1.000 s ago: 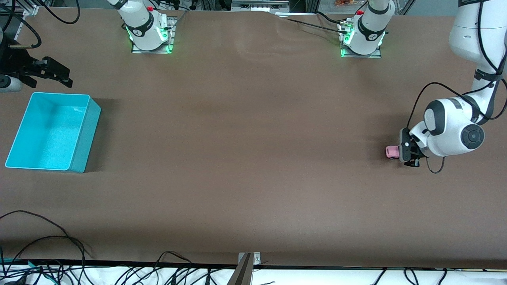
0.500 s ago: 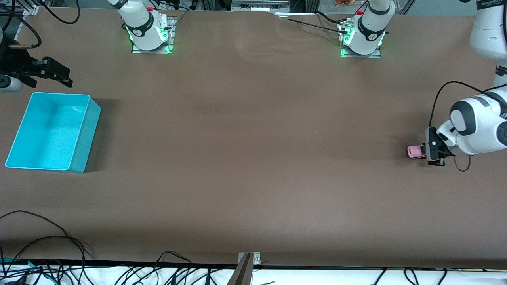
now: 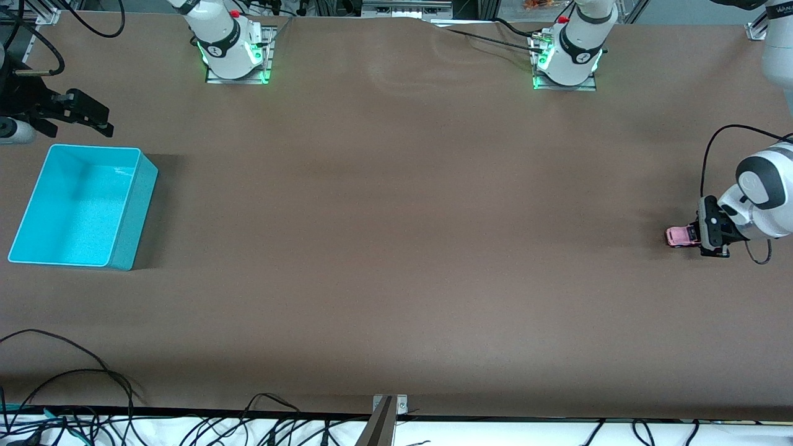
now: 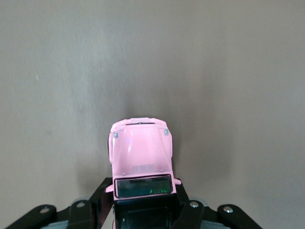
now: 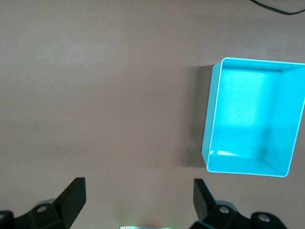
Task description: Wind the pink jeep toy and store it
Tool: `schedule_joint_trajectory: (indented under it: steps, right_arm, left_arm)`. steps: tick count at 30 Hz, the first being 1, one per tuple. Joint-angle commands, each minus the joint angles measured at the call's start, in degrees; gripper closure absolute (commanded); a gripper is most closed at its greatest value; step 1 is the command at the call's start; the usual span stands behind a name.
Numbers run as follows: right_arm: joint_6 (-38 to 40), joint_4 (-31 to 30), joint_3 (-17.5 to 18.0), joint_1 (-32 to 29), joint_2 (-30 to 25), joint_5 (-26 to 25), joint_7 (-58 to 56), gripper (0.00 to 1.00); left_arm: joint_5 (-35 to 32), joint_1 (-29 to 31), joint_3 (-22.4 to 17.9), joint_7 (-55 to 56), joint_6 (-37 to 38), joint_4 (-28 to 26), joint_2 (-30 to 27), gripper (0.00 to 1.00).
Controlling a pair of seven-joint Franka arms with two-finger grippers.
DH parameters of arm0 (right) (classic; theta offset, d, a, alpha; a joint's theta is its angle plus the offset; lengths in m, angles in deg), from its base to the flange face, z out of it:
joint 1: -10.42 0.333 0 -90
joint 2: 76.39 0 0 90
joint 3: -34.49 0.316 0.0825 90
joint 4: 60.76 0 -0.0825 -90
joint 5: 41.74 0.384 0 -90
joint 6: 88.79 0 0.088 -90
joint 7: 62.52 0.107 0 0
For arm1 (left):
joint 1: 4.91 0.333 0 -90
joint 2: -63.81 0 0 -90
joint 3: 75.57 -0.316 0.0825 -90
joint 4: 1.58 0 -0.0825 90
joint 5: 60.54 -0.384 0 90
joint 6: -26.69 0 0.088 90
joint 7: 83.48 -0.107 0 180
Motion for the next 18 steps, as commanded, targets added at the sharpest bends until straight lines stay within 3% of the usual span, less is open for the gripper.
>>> schedule_joint_trajectory:
  steps: [1,10,13,15,18]
  right_arm:
    - [0.5,1.4,0.1,0.0,0.5,0.4,0.7,0.0]
    - [0.5,1.4,0.1,0.0,0.5,0.4,0.7,0.0]
    - [0.5,1.4,0.1,0.0,0.5,0.4,0.7,0.0]
    - [0.5,1.4,0.1,0.0,0.5,0.4,0.6,0.0]
    - [0.5,1.4,0.1,0.1,0.5,0.4,0.7,0.0]
  left_arm:
    - [-0.6,2.5,0.1,-4.0,-0.4,2.6,4.7,0.85]
    - [-0.5,3.8,0.1,-4.2,-0.4,3.1,5.2,0.85]
    - [-0.5,3.9,0.1,-4.1,-0.4,3.1,5.2,0.8]
    - [-0.5,3.9,0.1,-4.0,-0.4,3.2,5.0,0.66]
    - [-0.5,3.8,0.2,-3.9,-0.4,3.5,4.8,0.24]
